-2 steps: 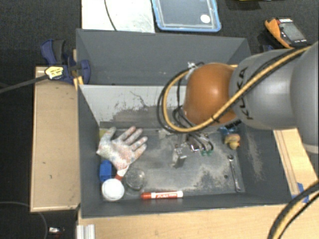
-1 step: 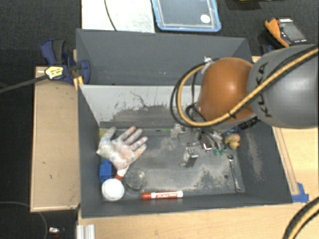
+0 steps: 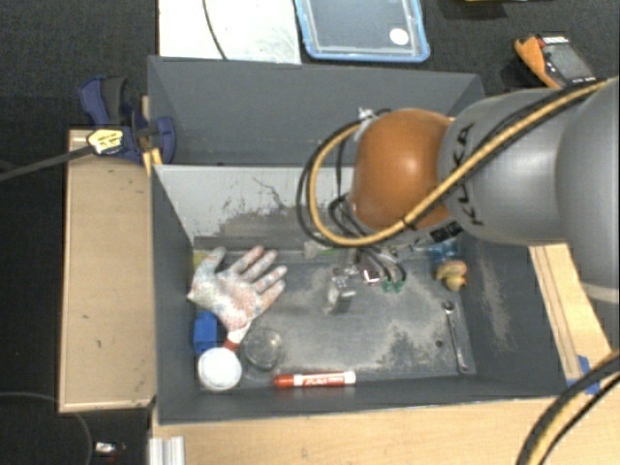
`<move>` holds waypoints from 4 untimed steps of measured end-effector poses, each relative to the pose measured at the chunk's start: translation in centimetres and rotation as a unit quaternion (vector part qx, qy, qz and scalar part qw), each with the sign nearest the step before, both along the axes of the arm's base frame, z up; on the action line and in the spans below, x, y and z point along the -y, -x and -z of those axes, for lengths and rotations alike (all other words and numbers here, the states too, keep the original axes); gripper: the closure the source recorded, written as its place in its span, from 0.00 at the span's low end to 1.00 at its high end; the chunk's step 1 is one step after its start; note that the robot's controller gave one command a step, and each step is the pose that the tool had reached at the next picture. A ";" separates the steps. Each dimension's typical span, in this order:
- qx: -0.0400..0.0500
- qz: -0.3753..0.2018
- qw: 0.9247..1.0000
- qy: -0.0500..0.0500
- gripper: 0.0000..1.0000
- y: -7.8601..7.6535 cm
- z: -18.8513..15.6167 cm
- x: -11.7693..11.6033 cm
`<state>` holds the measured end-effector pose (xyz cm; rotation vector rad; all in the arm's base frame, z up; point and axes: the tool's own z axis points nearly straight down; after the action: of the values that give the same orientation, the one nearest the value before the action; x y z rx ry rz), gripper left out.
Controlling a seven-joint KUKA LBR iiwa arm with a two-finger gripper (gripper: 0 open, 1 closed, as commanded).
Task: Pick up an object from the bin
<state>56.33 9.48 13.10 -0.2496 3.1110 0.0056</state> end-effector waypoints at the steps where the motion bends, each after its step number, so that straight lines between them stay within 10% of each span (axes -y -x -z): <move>1: -0.008 -0.063 0.998 0.002 0.00 2.1 -4.1 1.1; 2: -0.002 -0.059 0.998 0.000 0.00 0.7 -0.5 -3.0; 3: -0.011 -0.073 0.997 0.002 0.00 2.5 -1.8 -4.0; 4: 0.002 -0.067 0.998 0.001 0.00 1.2 -3.9 -5.7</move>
Offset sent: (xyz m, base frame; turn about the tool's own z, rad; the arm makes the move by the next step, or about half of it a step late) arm -0.0032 0.0655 -0.0521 -0.0894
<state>55.13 15.15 16.96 -0.4578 3.0834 0.0037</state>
